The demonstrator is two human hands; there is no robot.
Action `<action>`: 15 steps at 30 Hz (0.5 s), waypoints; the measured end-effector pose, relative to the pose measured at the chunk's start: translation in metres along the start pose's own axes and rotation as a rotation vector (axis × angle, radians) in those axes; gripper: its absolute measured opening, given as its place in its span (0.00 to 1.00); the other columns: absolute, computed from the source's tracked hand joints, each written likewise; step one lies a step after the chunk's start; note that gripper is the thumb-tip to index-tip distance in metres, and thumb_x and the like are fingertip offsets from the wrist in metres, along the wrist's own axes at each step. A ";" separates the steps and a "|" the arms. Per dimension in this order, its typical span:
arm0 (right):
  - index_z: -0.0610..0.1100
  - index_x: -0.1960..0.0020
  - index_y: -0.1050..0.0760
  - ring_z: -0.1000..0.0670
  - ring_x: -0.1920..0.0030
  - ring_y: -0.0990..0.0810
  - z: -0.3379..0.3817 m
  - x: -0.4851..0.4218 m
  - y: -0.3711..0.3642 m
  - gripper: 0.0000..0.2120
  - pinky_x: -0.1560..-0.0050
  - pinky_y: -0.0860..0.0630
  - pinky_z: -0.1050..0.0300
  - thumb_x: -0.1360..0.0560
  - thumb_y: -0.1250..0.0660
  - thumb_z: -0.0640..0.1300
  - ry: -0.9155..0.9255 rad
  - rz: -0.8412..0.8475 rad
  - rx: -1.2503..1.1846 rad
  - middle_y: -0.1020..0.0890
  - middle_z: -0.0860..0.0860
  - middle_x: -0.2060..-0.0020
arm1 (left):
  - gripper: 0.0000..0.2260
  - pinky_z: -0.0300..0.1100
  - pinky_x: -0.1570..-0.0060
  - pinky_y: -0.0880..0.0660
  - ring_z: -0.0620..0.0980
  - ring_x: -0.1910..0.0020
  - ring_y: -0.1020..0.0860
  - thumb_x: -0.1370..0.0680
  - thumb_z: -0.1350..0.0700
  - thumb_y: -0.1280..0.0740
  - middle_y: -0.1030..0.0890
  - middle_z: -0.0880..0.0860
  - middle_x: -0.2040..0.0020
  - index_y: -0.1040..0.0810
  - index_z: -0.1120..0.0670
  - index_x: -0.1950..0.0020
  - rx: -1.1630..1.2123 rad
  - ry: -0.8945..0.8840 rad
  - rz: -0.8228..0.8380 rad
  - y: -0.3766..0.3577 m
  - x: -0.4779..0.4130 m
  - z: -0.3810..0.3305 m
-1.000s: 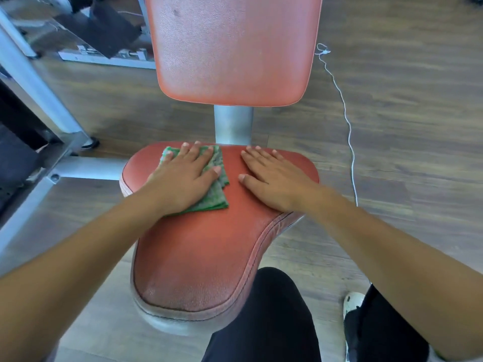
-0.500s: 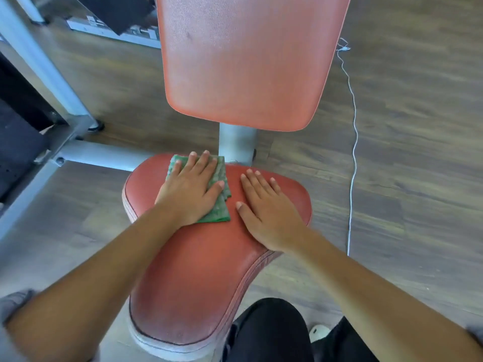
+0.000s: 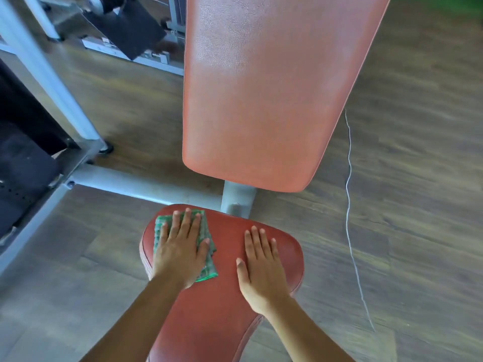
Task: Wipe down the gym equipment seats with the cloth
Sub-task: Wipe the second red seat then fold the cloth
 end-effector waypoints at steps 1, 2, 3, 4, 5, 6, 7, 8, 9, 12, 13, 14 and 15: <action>0.38 0.30 0.30 0.44 0.30 0.30 0.001 0.001 -0.002 0.28 0.33 0.44 0.48 0.25 0.47 0.52 0.004 -0.008 0.006 0.29 0.43 0.31 | 0.34 0.48 0.26 0.61 0.54 0.23 0.53 0.25 0.40 0.64 0.50 0.53 0.22 0.51 0.55 0.22 -0.011 -0.037 0.011 -0.002 0.004 -0.009; 0.38 0.30 0.30 0.44 0.30 0.30 0.001 0.002 -0.002 0.28 0.32 0.44 0.49 0.24 0.47 0.51 0.005 -0.026 0.009 0.29 0.43 0.31 | 0.32 0.48 0.26 0.57 0.55 0.23 0.48 0.23 0.42 0.59 0.45 0.54 0.23 0.48 0.56 0.23 -0.022 -0.097 0.008 -0.003 0.011 -0.017; 0.38 0.30 0.30 0.44 0.30 0.30 0.001 0.002 -0.001 0.27 0.32 0.46 0.49 0.24 0.47 0.51 0.006 -0.049 0.019 0.29 0.44 0.30 | 0.29 0.50 0.28 0.52 0.55 0.24 0.43 0.22 0.44 0.55 0.40 0.55 0.24 0.44 0.57 0.24 -0.013 -0.167 0.004 -0.004 0.021 -0.023; 0.38 0.30 0.31 0.44 0.30 0.31 0.000 0.003 -0.001 0.27 0.31 0.47 0.50 0.24 0.47 0.51 0.009 -0.065 0.027 0.30 0.44 0.30 | 0.27 0.51 0.29 0.48 0.55 0.25 0.41 0.21 0.45 0.52 0.37 0.55 0.25 0.40 0.56 0.25 0.000 -0.229 -0.011 -0.004 0.032 -0.025; 0.38 0.29 0.32 0.44 0.29 0.32 -0.001 0.002 -0.001 0.27 0.31 0.48 0.50 0.23 0.48 0.52 0.017 -0.070 0.035 0.30 0.44 0.29 | 0.26 0.51 0.30 0.47 0.53 0.25 0.41 0.21 0.46 0.50 0.37 0.54 0.25 0.38 0.55 0.25 0.019 -0.264 -0.004 -0.004 0.041 -0.024; 0.38 0.29 0.32 0.44 0.29 0.33 -0.002 0.002 -0.002 0.28 0.31 0.48 0.50 0.23 0.48 0.52 0.024 -0.070 0.037 0.31 0.44 0.29 | 0.26 0.50 0.30 0.47 0.52 0.25 0.42 0.21 0.46 0.49 0.37 0.53 0.25 0.37 0.55 0.25 0.016 -0.282 -0.006 -0.003 0.046 -0.019; 0.38 0.28 0.33 0.44 0.28 0.34 -0.003 0.002 -0.003 0.28 0.31 0.48 0.50 0.22 0.48 0.52 0.023 -0.069 0.033 0.31 0.44 0.29 | 0.26 0.50 0.29 0.48 0.51 0.25 0.42 0.21 0.45 0.49 0.37 0.53 0.25 0.37 0.55 0.25 0.003 -0.284 -0.013 -0.002 0.047 -0.012; 0.38 0.28 0.33 0.44 0.28 0.34 -0.003 0.002 -0.005 0.28 0.31 0.48 0.50 0.22 0.48 0.52 0.020 -0.065 0.026 0.32 0.44 0.28 | 0.27 0.49 0.29 0.49 0.51 0.25 0.42 0.21 0.45 0.49 0.37 0.53 0.25 0.37 0.55 0.25 -0.017 -0.267 -0.025 -0.003 0.044 -0.005; 0.38 0.28 0.33 0.44 0.28 0.34 -0.002 0.002 -0.006 0.28 0.31 0.47 0.50 0.22 0.48 0.53 0.018 -0.065 0.023 0.32 0.44 0.28 | 0.27 0.49 0.28 0.50 0.52 0.25 0.41 0.21 0.44 0.50 0.37 0.53 0.25 0.37 0.55 0.25 -0.038 -0.233 -0.023 -0.004 0.039 0.003; 0.39 0.28 0.34 0.45 0.27 0.35 -0.002 0.005 -0.007 0.28 0.31 0.47 0.49 0.22 0.48 0.53 0.018 -0.057 0.012 0.32 0.44 0.28 | 0.29 0.50 0.28 0.52 0.56 0.26 0.39 0.22 0.43 0.51 0.36 0.56 0.25 0.37 0.58 0.25 -0.049 -0.067 -0.015 -0.008 0.010 0.011; 0.39 0.27 0.34 0.45 0.27 0.35 -0.002 0.003 -0.006 0.28 0.31 0.46 0.49 0.22 0.48 0.54 0.019 -0.061 0.015 0.33 0.44 0.28 | 0.29 0.50 0.28 0.52 0.57 0.26 0.39 0.22 0.43 0.51 0.36 0.57 0.26 0.37 0.58 0.26 -0.053 -0.037 -0.015 -0.010 0.001 0.007; 0.39 0.27 0.34 0.46 0.27 0.36 -0.003 0.002 -0.006 0.28 0.31 0.46 0.49 0.22 0.48 0.54 0.019 -0.062 0.018 0.33 0.44 0.28 | 0.29 0.50 0.28 0.52 0.58 0.26 0.39 0.22 0.43 0.51 0.36 0.57 0.26 0.37 0.58 0.26 -0.060 -0.031 -0.010 -0.011 -0.006 0.000; 0.39 0.27 0.34 0.46 0.27 0.36 -0.003 0.002 -0.006 0.28 0.31 0.46 0.49 0.22 0.48 0.54 0.024 -0.067 0.026 0.33 0.44 0.28 | 0.29 0.51 0.28 0.51 0.58 0.26 0.39 0.22 0.44 0.51 0.35 0.58 0.26 0.36 0.58 0.26 -0.063 -0.051 -0.014 -0.011 -0.008 -0.009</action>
Point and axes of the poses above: each hand's wrist, its own x-axis away from the middle knuckle, its own y-axis out of the back of the hand, z = x × y, the point moved 4 cm from there along -x, towards the middle knuckle
